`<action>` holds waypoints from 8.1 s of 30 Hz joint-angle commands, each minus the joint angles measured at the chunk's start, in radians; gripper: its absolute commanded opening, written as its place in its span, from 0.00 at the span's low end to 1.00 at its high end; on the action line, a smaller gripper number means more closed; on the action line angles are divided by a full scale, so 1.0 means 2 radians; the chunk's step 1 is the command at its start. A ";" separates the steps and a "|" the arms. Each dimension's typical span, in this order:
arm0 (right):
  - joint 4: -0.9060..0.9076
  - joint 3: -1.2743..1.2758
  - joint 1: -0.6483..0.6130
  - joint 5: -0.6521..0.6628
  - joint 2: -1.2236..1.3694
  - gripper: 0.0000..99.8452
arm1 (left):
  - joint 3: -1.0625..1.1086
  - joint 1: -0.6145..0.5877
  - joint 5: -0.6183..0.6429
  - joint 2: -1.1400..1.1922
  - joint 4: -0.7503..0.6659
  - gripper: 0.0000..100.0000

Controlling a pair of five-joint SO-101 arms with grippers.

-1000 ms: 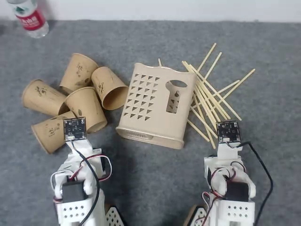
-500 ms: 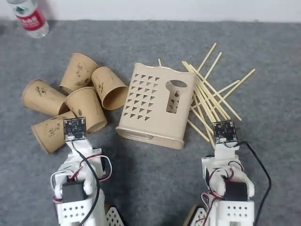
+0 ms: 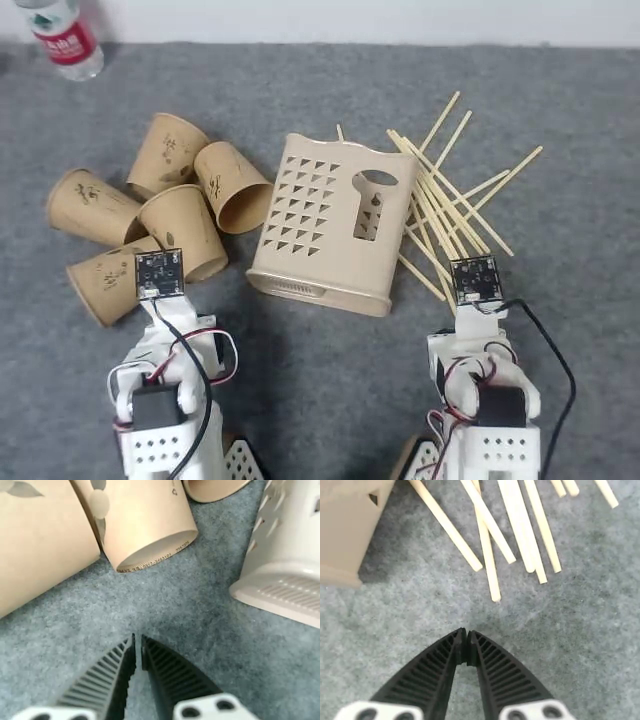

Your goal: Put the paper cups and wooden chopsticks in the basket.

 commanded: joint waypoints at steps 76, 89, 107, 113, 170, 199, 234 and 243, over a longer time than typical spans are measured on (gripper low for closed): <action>-0.142 -0.256 0.079 0.200 -0.006 0.04 | -0.003 -0.016 -0.138 -0.007 -0.133 0.16; -0.358 -0.398 0.083 0.157 0.000 0.18 | -0.003 -0.012 -0.138 -0.005 -0.132 0.17; -0.209 -0.816 0.033 -0.016 0.425 0.18 | -0.003 0.004 -0.138 -0.005 -0.125 0.17; 0.010 -1.076 -0.110 -0.008 0.738 0.18 | -0.003 0.004 -0.138 -0.005 -0.125 0.17; 0.247 -1.284 -0.132 0.121 1.193 0.18 | -0.003 0.006 -0.138 -0.005 -0.129 0.17; 0.217 -1.286 -0.152 0.316 1.236 0.32 | -0.003 0.006 -0.138 -0.005 -0.129 0.17; 0.250 -1.356 -0.344 0.259 0.889 0.01 | -0.003 0.006 -0.138 -0.006 -0.129 0.17; 0.250 -1.210 -0.346 0.259 0.802 0.01 | -0.003 0.006 -0.139 -0.005 -0.129 0.17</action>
